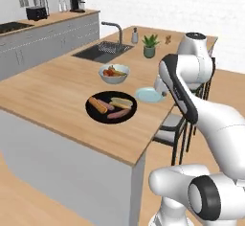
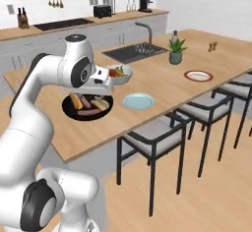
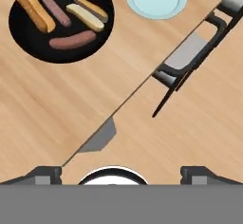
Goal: Place one bun and one sausage from the bowl on each plate.
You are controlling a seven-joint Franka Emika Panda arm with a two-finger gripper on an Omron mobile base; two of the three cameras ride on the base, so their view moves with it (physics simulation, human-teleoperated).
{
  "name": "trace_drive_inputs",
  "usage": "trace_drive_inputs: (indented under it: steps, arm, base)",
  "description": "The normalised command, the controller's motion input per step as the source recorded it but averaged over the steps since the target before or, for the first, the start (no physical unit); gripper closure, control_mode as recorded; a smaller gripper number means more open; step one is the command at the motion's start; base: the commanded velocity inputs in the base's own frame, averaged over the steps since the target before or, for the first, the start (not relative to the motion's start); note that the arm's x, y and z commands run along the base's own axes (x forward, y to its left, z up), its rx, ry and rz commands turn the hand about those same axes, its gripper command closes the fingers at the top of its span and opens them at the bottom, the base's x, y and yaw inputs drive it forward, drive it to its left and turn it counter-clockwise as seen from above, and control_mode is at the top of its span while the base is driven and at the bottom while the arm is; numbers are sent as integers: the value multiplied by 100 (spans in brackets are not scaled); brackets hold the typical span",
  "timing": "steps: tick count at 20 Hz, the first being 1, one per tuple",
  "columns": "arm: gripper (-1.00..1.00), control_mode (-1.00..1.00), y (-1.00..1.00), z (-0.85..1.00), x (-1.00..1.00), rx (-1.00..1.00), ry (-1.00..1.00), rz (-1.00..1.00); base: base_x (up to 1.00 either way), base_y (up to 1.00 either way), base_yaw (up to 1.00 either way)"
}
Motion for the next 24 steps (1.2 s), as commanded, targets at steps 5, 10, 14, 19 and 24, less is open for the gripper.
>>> trace_drive_inputs:
  steps: [5, 10, 14, 19, 24]
  arm:
    - [-100, 100, 0, 0, 0, 0, 0, 0]
    - [-100, 100, 0, 0, 0, 0, 0, 0]
    - [-100, 100, 0, 0, 0, 0, 0, 0]
    - [-100, 100, 0, 0, 0, 0, 0, 0]
    - [-100, 100, 0, 0, 0, 0, 0, 0]
  base:
    - [0, -63, 86]
    - [2, -95, 51]
    - [25, -94, 48]
    - [32, -74, 35]
    - [6, -65, 23]
